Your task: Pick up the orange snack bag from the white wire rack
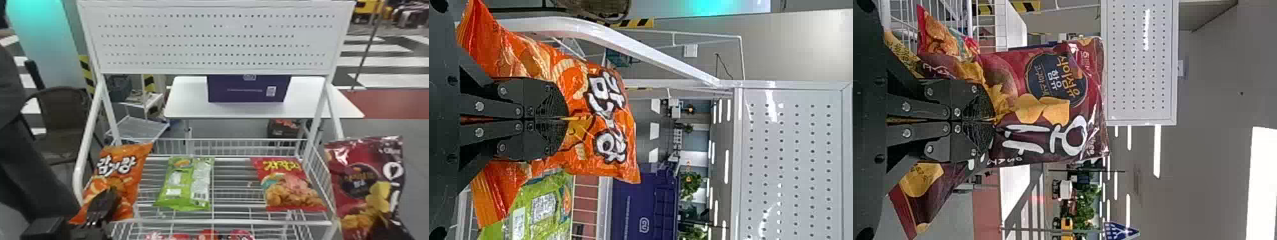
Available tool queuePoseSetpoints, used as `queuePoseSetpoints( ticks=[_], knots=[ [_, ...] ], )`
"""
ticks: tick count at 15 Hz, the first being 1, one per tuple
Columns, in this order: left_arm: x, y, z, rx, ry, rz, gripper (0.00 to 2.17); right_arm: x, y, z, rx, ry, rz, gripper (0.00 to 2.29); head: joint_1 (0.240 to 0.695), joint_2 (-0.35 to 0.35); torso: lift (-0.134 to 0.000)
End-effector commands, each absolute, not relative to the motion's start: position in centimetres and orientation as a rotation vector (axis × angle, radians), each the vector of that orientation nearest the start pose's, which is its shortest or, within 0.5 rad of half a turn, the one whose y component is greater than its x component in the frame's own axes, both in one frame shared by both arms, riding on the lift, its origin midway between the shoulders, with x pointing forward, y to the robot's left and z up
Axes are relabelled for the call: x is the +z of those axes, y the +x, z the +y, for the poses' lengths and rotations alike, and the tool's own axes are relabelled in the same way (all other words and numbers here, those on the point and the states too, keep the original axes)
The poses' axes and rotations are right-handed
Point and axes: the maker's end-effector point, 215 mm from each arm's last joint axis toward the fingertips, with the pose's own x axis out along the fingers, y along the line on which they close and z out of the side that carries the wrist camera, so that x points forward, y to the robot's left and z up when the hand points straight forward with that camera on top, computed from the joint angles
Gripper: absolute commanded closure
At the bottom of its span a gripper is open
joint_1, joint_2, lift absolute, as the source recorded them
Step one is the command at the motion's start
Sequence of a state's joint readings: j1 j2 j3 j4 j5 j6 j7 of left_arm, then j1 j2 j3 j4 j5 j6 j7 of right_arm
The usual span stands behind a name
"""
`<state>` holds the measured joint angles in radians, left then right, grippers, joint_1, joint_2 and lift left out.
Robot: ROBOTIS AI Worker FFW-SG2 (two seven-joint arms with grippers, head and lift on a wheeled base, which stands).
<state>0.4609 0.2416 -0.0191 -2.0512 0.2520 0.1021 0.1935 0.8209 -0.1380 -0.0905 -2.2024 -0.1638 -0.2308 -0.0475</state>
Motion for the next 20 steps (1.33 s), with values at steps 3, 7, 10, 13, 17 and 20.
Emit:
queuePoseSetpoints(
  ticks=[3,7,10,13,17,20],
  knots=[
    [-33.1,42.1,27.4,0.053,-0.044,0.043,2.07,-30.9,35.6,-28.7,-0.043,0.004,-0.039,2.10,0.499,0.000,0.000],
    [-33.1,40.3,27.5,0.052,-0.049,0.025,2.07,-31.1,35.7,-28.8,-0.046,0.010,-0.039,2.10,0.499,0.000,0.000],
    [-33.2,40.2,27.5,0.051,-0.048,0.025,2.07,-31.3,35.9,-28.8,-0.045,0.012,-0.037,2.10,0.499,0.000,0.000],
    [-33.3,40.2,27.3,0.047,-0.043,0.028,2.07,-31.2,36.0,-28.8,-0.046,0.012,-0.039,2.10,0.499,0.000,0.000],
    [-33.3,40.1,27.0,0.043,-0.045,0.029,2.07,-31.3,35.9,-28.8,-0.045,0.012,-0.037,2.10,0.499,0.000,0.000],
    [-33.4,40.0,26.9,0.040,-0.043,0.031,2.07,-31.3,35.9,-28.9,-0.043,0.011,-0.036,2.10,0.499,0.000,0.000]
  ],
)
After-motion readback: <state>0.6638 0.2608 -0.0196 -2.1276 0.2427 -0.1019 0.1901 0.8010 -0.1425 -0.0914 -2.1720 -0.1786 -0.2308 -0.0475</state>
